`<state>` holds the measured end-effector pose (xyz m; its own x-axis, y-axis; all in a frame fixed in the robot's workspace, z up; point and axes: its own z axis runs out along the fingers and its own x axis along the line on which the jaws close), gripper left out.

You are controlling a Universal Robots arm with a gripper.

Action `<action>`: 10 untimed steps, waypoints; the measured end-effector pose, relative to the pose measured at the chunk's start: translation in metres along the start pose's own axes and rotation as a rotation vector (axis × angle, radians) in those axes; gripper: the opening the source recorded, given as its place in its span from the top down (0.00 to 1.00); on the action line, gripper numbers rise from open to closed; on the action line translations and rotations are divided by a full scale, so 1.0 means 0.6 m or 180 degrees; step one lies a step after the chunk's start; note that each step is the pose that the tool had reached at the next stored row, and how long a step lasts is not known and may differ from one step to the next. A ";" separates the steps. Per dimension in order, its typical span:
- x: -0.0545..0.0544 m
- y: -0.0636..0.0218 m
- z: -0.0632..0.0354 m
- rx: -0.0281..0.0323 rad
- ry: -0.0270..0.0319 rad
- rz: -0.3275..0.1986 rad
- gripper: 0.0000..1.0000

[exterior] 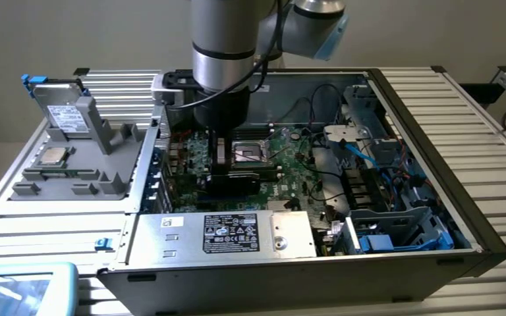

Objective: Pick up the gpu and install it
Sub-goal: 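Insert the gpu into the slot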

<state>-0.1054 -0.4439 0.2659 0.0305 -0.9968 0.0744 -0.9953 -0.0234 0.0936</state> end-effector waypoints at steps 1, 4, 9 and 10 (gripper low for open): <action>0.000 0.000 -0.002 0.0000 0.0002 0.0000 0.73; -0.001 0.001 -0.005 -0.0001 0.0010 0.0001 0.74; -0.003 0.000 -0.005 -0.0002 0.0018 0.0002 0.74; -0.003 0.000 -0.005 -0.0001 0.0019 0.0002 0.74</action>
<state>-0.1054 -0.4420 0.2687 0.0305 -0.9963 0.0802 -0.9953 -0.0229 0.0939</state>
